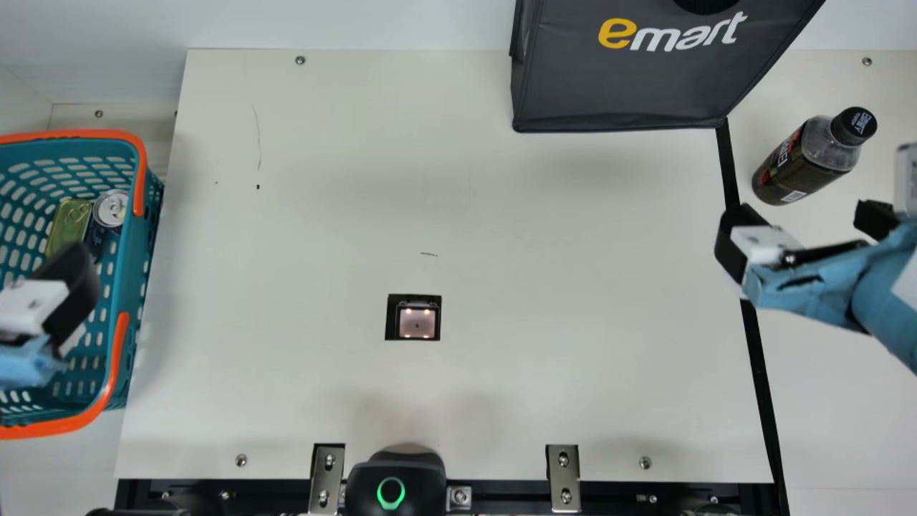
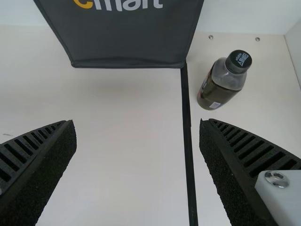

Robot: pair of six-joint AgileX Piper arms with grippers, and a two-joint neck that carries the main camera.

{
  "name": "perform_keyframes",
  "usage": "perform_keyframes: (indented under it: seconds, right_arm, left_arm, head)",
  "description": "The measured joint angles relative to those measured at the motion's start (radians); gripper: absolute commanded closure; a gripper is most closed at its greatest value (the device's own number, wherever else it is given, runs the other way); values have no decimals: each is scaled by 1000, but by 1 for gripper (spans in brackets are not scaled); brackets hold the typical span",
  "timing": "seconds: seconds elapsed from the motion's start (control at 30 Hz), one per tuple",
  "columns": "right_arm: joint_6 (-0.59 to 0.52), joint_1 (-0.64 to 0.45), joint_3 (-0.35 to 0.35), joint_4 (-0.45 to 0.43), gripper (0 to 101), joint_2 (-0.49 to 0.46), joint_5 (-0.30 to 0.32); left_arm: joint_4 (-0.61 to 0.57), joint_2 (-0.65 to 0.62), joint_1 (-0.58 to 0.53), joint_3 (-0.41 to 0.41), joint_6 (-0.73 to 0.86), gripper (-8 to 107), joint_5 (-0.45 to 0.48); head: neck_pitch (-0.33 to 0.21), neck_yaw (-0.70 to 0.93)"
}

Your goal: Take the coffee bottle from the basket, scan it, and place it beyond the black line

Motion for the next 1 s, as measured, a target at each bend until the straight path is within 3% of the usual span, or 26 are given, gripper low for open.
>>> perform_keyframes:
  seconds: [0.3, 1.0]
  right_arm:
    - [20, 15, 15, -18, 10, -145, 84]
    - [20, 15, 15, -20, 10, -149, 82]
  left_arm:
    - [0, 0, 0, 0, 0, 9, 0]
    - [0, 0, 0, 0, 0, 9, 0]
  head:
    - [2, 0]
    - [0, 0]
